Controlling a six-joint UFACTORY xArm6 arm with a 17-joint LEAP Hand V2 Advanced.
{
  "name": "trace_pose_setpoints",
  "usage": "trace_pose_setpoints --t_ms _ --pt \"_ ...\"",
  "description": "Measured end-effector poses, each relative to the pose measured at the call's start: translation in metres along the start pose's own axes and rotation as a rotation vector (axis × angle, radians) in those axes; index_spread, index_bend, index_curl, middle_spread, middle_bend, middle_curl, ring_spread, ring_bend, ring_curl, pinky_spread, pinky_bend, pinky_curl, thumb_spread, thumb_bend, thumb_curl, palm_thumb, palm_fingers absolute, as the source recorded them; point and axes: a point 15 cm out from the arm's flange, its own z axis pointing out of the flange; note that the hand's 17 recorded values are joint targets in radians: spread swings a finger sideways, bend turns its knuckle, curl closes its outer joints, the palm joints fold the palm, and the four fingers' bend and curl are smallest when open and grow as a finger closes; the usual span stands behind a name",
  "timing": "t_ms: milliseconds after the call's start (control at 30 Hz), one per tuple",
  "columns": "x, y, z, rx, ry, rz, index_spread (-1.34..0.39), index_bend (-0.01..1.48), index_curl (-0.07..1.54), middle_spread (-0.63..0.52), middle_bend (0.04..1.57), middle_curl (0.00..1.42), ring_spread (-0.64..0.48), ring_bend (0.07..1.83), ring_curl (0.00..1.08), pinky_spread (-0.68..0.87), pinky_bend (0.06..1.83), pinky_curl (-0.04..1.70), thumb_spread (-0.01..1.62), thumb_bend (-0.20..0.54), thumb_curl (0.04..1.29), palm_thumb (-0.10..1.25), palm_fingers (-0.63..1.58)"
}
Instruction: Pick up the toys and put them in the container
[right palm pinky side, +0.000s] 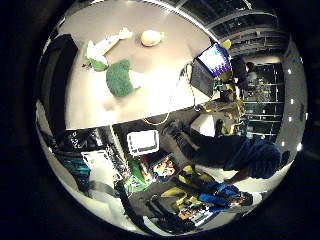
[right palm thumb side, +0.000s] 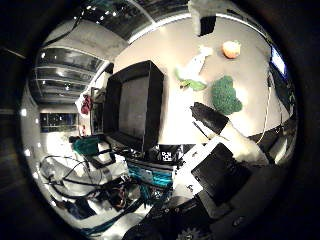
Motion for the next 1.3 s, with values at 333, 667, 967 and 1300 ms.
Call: trace_pose_setpoints --t_ms 333,667,967,1300 --pt "0.003 -0.019 0.013 0.039 0.004 0.003 -0.4 0.13 0.31 0.04 0.2 0.31 0.19 0.23 0.16 0.43 0.28 0.32 1.04 -0.037 0.36 0.76 0.24" --pt "0.015 -0.032 0.09 0.051 0.004 0.024 -0.35 0.13 0.22 0.1 0.2 0.32 0.2 0.33 0.23 0.41 0.45 0.35 0.99 -0.032 0.3 0.53 0.07" --pt "0.033 -0.033 0.165 0.042 0.008 0.05 -0.35 0.14 0.23 0.11 0.21 0.33 0.2 0.34 0.24 0.4 0.49 0.34 0.97 -0.029 0.29 0.47 0.06" --pt "0.061 -0.046 0.227 0.001 0.002 0.064 -0.35 0.16 0.25 0.09 0.22 0.34 0.2 0.35 0.25 0.4 0.48 0.31 0.98 -0.028 0.29 0.47 0.09"
